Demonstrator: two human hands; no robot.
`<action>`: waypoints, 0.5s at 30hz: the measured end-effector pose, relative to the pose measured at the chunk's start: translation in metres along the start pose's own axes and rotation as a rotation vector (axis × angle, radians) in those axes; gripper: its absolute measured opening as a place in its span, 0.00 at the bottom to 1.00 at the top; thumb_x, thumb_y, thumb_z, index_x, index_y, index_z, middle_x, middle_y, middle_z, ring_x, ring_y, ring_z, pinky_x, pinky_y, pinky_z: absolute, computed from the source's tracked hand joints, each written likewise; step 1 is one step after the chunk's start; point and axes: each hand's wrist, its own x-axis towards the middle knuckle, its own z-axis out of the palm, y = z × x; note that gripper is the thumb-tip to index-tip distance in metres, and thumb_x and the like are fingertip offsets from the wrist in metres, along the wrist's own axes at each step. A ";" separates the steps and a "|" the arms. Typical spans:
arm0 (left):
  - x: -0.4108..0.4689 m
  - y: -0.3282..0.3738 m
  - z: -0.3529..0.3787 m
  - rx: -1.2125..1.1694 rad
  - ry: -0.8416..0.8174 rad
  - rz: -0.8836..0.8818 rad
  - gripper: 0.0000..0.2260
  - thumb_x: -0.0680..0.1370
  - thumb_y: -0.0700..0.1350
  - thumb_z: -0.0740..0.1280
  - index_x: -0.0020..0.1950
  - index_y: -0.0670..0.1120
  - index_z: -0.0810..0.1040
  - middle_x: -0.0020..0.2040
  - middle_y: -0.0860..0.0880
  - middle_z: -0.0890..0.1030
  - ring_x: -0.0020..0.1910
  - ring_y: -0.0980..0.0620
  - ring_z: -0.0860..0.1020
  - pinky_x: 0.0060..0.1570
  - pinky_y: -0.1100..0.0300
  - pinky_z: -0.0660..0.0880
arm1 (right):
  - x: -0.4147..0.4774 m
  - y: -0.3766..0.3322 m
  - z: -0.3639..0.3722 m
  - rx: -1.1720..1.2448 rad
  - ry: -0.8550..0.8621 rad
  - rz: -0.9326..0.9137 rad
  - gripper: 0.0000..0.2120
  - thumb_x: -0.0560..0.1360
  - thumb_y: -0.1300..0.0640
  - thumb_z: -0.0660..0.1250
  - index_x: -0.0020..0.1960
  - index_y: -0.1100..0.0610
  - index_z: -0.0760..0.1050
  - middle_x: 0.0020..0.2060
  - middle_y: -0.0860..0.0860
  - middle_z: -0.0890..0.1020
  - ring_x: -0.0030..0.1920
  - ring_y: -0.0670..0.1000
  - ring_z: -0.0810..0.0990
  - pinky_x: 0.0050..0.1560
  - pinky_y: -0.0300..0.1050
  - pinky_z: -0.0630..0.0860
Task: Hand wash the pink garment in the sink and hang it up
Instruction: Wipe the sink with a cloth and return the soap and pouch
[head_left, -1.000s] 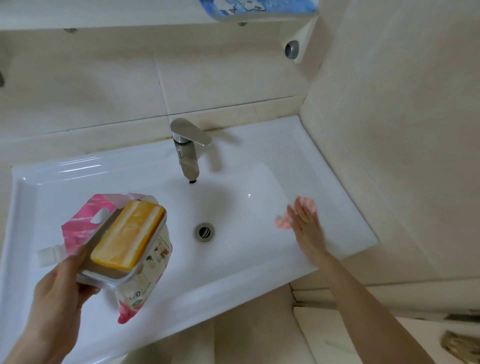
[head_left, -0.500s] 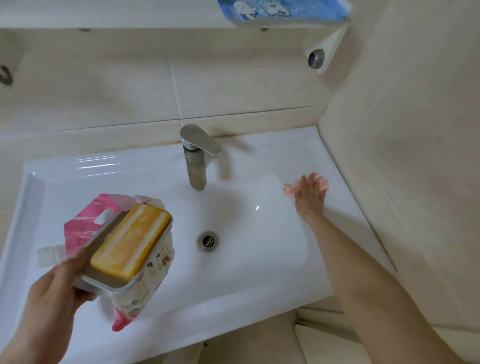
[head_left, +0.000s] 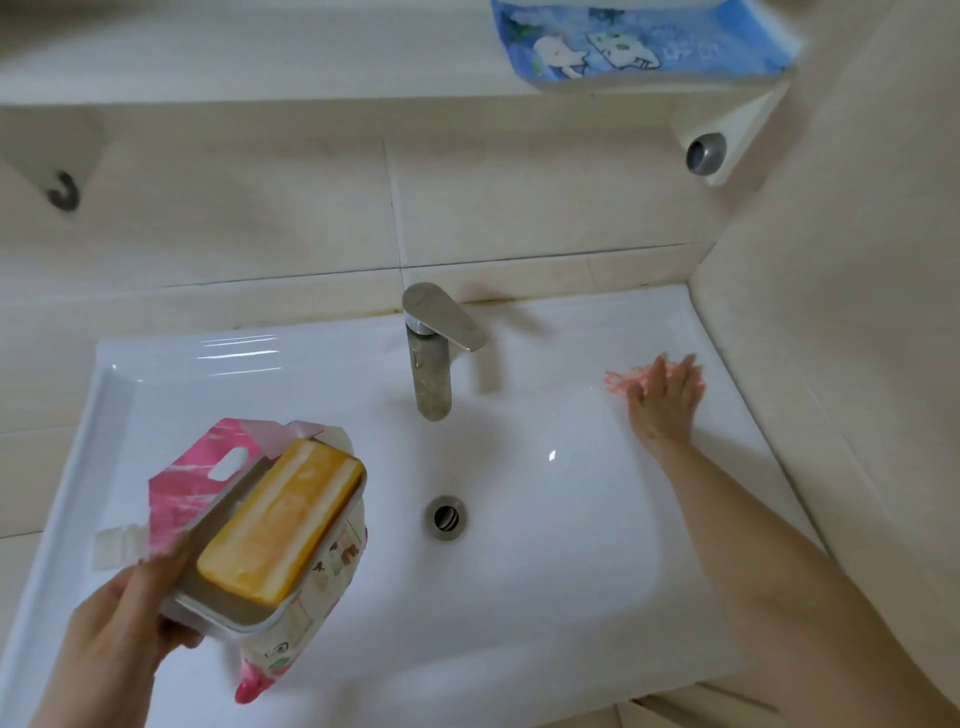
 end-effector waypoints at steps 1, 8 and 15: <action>0.003 0.000 -0.003 -0.014 0.014 0.010 0.15 0.79 0.49 0.62 0.44 0.38 0.77 0.25 0.41 0.71 0.26 0.46 0.67 0.20 0.71 0.65 | 0.011 -0.005 -0.001 -0.001 0.002 0.019 0.33 0.80 0.45 0.50 0.78 0.62 0.47 0.75 0.66 0.42 0.76 0.64 0.40 0.74 0.59 0.39; 0.012 0.002 -0.012 -0.018 0.072 -0.050 0.14 0.78 0.50 0.63 0.48 0.38 0.78 0.23 0.43 0.71 0.23 0.46 0.68 0.20 0.72 0.63 | 0.051 -0.075 0.001 0.141 -0.003 0.119 0.40 0.79 0.38 0.51 0.77 0.66 0.42 0.75 0.65 0.42 0.76 0.62 0.39 0.73 0.56 0.35; 0.010 0.004 -0.008 -0.021 0.100 -0.018 0.12 0.80 0.45 0.61 0.49 0.36 0.75 0.18 0.46 0.69 0.16 0.56 0.66 0.18 0.73 0.62 | -0.013 -0.155 0.046 0.191 0.084 -0.127 0.41 0.76 0.38 0.49 0.75 0.70 0.51 0.74 0.69 0.50 0.76 0.65 0.46 0.73 0.55 0.35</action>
